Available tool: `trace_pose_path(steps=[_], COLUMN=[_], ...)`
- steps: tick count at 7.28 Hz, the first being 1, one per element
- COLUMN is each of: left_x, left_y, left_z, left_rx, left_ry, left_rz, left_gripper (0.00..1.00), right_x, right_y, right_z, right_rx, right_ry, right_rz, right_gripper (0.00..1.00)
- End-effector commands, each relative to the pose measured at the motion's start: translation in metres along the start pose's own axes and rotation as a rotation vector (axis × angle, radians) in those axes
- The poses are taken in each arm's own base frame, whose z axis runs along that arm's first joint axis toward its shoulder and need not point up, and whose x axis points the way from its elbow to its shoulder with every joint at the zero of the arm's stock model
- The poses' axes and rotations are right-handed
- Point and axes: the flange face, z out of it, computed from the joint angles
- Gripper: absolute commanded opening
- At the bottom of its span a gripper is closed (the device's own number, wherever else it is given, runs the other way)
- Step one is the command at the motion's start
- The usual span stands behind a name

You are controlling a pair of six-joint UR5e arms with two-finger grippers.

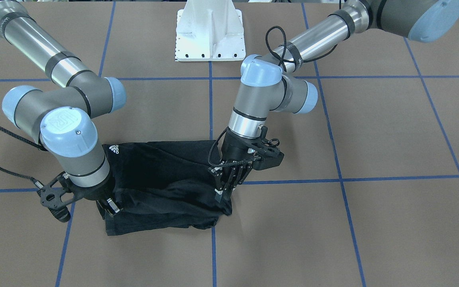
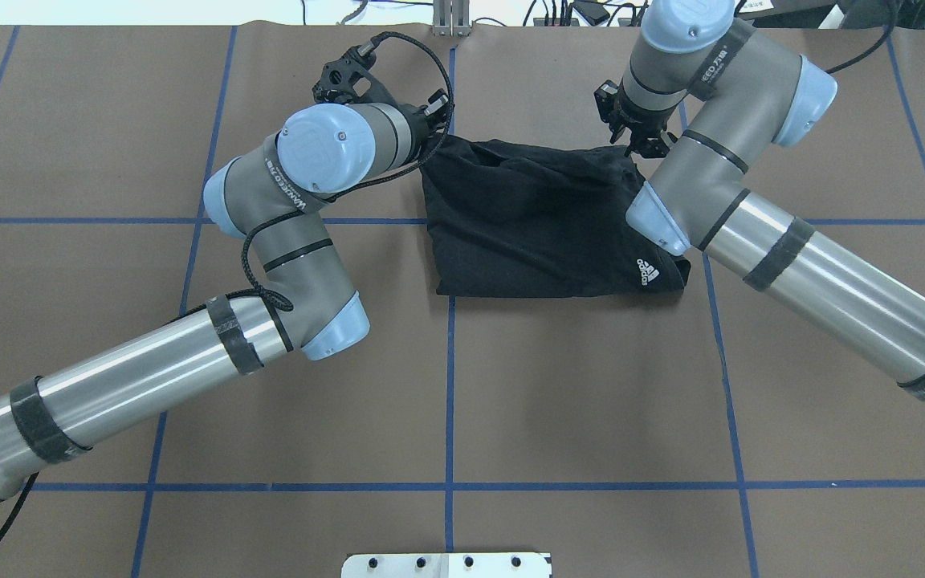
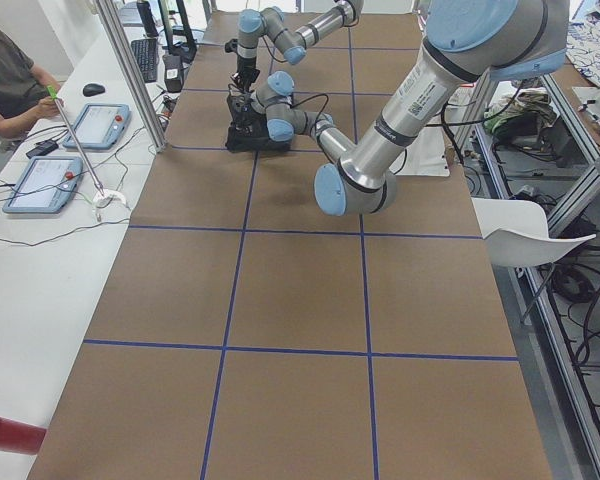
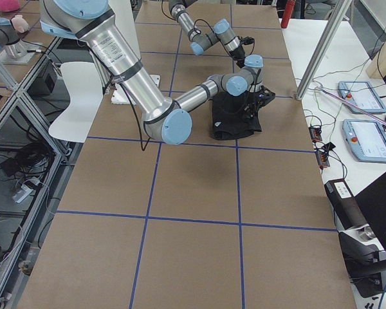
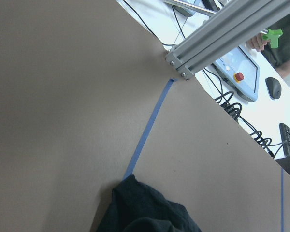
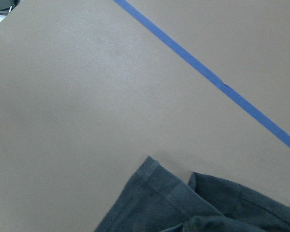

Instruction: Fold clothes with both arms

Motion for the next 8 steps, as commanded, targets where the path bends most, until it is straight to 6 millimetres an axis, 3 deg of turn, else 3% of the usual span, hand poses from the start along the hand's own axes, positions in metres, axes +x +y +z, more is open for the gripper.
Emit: trace_pose_path(steps=[1, 2, 3, 4, 5, 6, 7, 8], left_x=[0.016, 0.018, 0.019, 0.025, 0.006, -0.037, -0.098, -0.149], left_y=[-0.018, -0.032, -0.033, -0.032, -0.042, -0.05, -0.061, -0.085], left_z=[0.005, 0.002, -0.001, -0.012, -0.032, -0.065, -0.115, -0.156], left_rx=[0.009, -0.031, -0.066, -0.091, -0.092, -0.103, -0.126, -0.114], left_ry=[0.012, 0.007, 0.005, 0.017, 0.03, 0.033, 0.005, -0.017], left_rz=[-0.003, -0.008, -0.007, 0.038, 0.113, 0.232, 0.426, 0.597], left_gripper=[1.0, 1.0, 1.0, 1.0, 1.0, 1.0, 1.0, 1.0], right_x=[-0.037, -0.037, -0.032, -0.013, 0.012, 0.034, 0.085, 0.131], right_y=[-0.033, -0.029, -0.029, -0.031, -0.034, -0.033, -0.043, -0.084], right_z=[-0.036, -0.035, -0.043, -0.037, -0.036, -0.048, -0.048, -0.05], right_rx=[-0.079, -0.087, -0.098, -0.102, -0.103, -0.105, -0.098, -0.074], right_ry=[-0.038, -0.034, -0.049, -0.047, -0.053, -0.079, -0.083, -0.071], right_rz=[0.008, 0.006, 0.004, 0.002, -0.022, -0.108, -0.218, -0.345], right_gripper=[1.0, 1.0, 1.0, 1.0, 1.0, 1.0, 1.0, 1.0])
